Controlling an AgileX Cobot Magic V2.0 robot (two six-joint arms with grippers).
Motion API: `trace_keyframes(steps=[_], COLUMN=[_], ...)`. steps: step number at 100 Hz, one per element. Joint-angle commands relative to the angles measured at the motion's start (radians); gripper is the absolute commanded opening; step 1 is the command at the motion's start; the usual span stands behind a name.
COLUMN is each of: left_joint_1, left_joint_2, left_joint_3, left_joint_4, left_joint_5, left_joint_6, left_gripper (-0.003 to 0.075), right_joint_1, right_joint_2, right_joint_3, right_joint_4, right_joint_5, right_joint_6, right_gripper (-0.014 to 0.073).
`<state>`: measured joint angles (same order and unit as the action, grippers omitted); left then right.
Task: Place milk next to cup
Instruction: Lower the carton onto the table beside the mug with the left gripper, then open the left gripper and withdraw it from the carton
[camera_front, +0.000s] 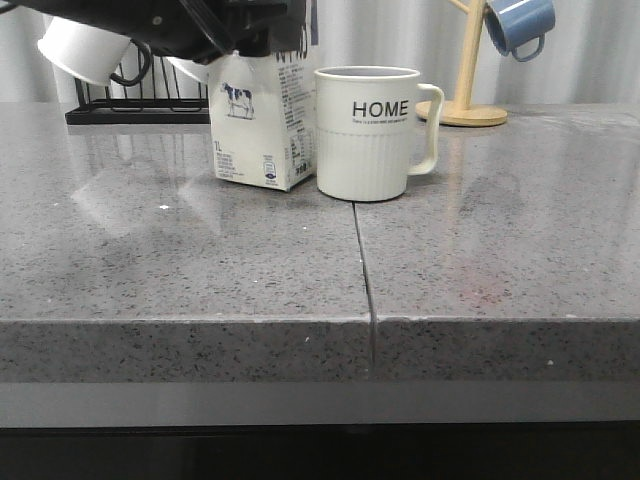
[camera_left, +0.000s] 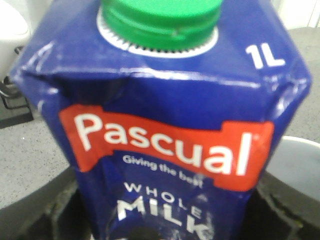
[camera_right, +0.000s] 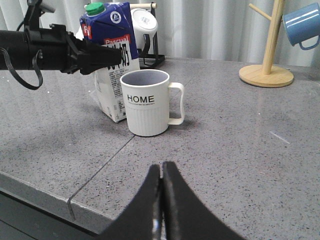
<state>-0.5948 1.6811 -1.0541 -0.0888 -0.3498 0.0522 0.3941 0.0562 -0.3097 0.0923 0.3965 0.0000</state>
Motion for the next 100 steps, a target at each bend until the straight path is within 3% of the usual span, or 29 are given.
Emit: trace_keyframes(steps=[1, 13, 25, 35, 85, 92, 100], left_joint_1=[-0.008, -0.008, -0.008, -0.008, -0.008, -0.003, 0.015], left_joint_2=[-0.039, -0.039, -0.039, -0.039, -0.203, -0.248, -0.308], left_joint_3=[-0.029, -0.029, -0.029, -0.029, 0.115, 0.153, 0.196], left_joint_4=[-0.009, -0.009, -0.009, -0.009, -0.009, -0.009, -0.009], left_joint_5=[-0.091, -0.079, -0.058, -0.046, -0.015, -0.015, -0.013], left_joint_6=[-0.011, -0.011, -0.011, -0.011, -0.003, -0.001, -0.001], left_gripper=[0.0216, 0.0341, 0.0580, 0.0662, 0.0652, 0.0606, 0.0481], right_joint_1=[-0.001, -0.001, -0.001, -0.001, -0.001, -0.001, -0.001], right_joint_2=[0.014, 0.014, 0.014, 0.014, 0.014, 0.014, 0.014], right_joint_3=[-0.027, -0.027, -0.027, -0.027, -0.027, -0.027, -0.027], right_joint_4=[-0.006, -0.006, -0.006, -0.006, -0.006, -0.006, -0.006], right_joint_5=[-0.073, -0.073, -0.073, -0.073, -0.073, -0.073, -0.073], right_joint_6=[0.000, 0.000, 0.000, 0.000, 0.000, 0.000, 0.000], right_gripper=[-0.0065, -0.0065, -0.0065, -0.0065, -0.0065, -0.0065, -0.0065])
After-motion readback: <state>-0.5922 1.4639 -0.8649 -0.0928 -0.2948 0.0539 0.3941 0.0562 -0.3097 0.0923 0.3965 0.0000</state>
